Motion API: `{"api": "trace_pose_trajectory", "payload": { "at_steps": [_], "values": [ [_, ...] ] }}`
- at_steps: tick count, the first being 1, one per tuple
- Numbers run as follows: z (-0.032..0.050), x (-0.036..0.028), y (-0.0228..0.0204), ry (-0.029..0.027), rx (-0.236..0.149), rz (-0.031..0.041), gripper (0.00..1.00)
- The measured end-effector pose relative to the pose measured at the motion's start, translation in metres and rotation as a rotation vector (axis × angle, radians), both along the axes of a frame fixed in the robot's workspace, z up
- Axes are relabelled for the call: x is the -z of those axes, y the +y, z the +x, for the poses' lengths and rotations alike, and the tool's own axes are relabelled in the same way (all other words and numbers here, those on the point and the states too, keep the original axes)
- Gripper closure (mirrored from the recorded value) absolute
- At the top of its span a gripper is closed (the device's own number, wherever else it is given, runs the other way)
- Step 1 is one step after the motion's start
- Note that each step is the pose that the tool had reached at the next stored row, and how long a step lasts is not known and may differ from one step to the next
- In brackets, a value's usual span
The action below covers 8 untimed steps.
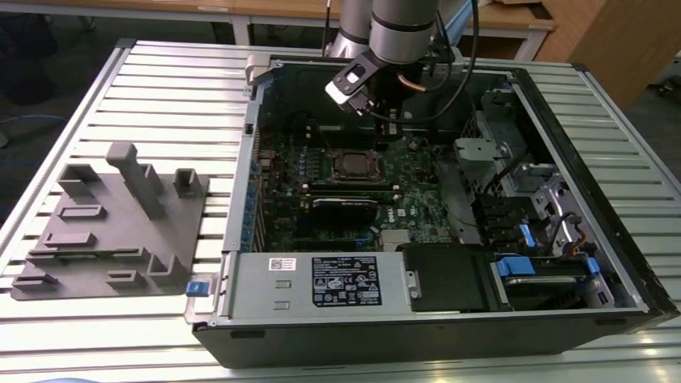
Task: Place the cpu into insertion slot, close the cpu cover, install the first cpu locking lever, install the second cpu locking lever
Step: 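Close the cpu cover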
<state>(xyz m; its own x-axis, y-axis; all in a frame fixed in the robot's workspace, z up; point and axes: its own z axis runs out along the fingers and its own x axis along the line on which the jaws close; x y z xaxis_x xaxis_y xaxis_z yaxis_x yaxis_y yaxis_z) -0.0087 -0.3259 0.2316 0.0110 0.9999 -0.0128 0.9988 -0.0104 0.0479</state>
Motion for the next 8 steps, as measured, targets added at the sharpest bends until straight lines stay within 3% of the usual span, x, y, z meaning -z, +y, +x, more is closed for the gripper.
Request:
{"api": "trace_pose_trajectory", "payload": {
  "at_steps": [8],
  "values": [
    [-0.0034,0.0002,0.0,-0.0001,0.0,0.0001,0.89]
  ]
}}
